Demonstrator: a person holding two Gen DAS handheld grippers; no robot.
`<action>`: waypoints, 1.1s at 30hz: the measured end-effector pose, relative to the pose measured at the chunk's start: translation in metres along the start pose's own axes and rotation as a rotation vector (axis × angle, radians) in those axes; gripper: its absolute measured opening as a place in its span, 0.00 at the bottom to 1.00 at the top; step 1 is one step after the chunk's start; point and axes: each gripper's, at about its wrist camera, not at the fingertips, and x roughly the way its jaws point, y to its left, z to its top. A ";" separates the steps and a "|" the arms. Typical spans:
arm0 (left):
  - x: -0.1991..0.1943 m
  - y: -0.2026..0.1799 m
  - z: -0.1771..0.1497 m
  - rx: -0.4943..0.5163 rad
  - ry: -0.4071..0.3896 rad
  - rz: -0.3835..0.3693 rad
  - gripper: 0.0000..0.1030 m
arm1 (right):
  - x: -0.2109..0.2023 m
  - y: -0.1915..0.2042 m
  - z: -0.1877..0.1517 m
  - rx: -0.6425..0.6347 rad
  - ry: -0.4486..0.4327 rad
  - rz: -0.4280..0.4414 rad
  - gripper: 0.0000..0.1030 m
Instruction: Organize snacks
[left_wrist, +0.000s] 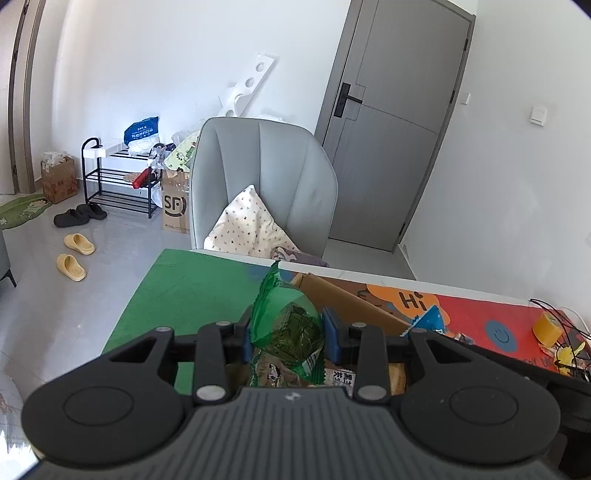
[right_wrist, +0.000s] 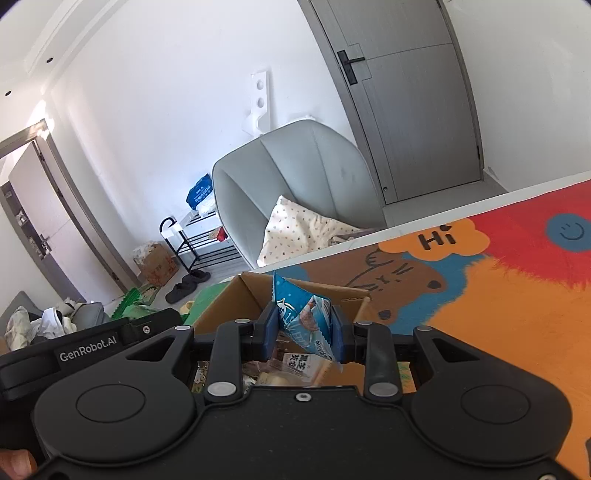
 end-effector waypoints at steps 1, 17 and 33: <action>0.002 0.000 0.000 0.000 0.003 -0.002 0.34 | 0.003 0.001 0.001 0.003 0.005 0.001 0.29; 0.025 0.000 0.000 -0.010 0.054 -0.014 0.35 | 0.026 -0.006 0.006 0.078 0.042 0.011 0.52; 0.002 -0.011 -0.006 0.034 0.022 0.018 0.66 | -0.006 -0.020 -0.001 0.106 0.012 0.013 0.56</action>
